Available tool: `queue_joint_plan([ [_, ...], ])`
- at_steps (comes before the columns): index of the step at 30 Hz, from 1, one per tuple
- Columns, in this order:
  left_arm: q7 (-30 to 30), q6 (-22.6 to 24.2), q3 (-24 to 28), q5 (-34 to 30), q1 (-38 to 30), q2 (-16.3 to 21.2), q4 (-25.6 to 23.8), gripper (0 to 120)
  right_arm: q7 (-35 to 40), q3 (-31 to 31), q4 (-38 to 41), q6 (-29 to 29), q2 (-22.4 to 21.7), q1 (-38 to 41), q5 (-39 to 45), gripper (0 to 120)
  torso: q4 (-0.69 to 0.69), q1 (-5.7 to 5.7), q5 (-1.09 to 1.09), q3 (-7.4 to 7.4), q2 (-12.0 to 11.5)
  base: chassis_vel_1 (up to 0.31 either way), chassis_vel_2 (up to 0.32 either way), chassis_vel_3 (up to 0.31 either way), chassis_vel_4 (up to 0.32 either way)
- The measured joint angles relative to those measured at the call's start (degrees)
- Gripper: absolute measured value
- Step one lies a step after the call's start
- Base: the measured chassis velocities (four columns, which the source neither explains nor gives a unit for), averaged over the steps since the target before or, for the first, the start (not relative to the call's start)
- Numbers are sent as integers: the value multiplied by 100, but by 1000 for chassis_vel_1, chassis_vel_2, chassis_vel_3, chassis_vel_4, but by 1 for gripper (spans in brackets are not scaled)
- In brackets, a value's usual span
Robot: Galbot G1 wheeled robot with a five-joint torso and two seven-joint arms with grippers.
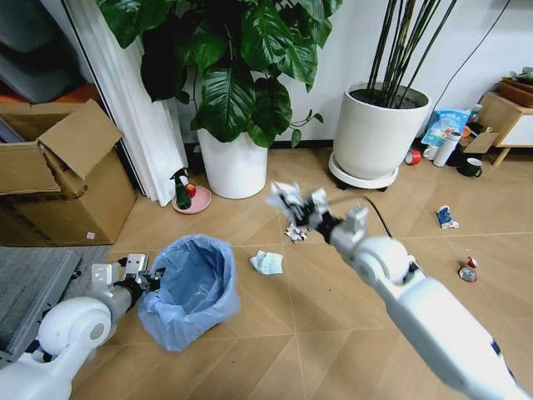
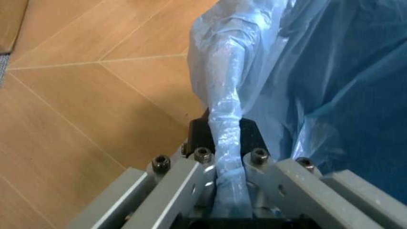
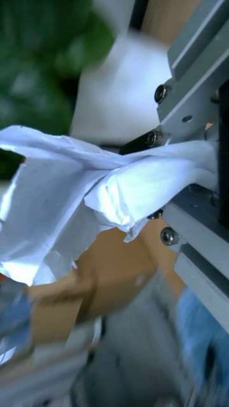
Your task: Pick up the trash bin and place the garbage on the floor into it.
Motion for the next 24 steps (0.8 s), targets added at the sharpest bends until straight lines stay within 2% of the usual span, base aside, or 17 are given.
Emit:
queue_joint_plan([
  [6,37,21,127,13,-108,4,116,0,204,-1025,-2,-156,583,482,513,0,4,0,-1,1,0,0,0,0,0],
  [8,39,23,135,13,-112,4,117,0,207,-1075,-6,-161,618,486,517,0,3,0,-1,1,0,0,0,0,0],
  [11,48,38,158,13,-118,-5,100,0,261,-1492,-96,-172,848,442,497,0,1,0,0,0,0,0,0,0,0],
  [17,47,38,159,13,-101,-30,62,0,312,-1749,-257,-218,957,345,298,0,2,0,0,0,0,0,0,0,0],
  [21,51,38,139,27,-96,-77,62,0,477,-1899,-389,-206,970,206,140,17,0,0,0,0,0,0,0,0,0],
  [22,51,38,139,27,-96,-77,62,0,477,-1899,-389,-206,970,206,140,17,0,0,0,0,0,0,0,0,0],
  [24,53,38,128,30,-92,-110,62,0,507,-1932,-438,-203,1002,162,16,26,1,0,0,0,0,0,0,0,0],
])
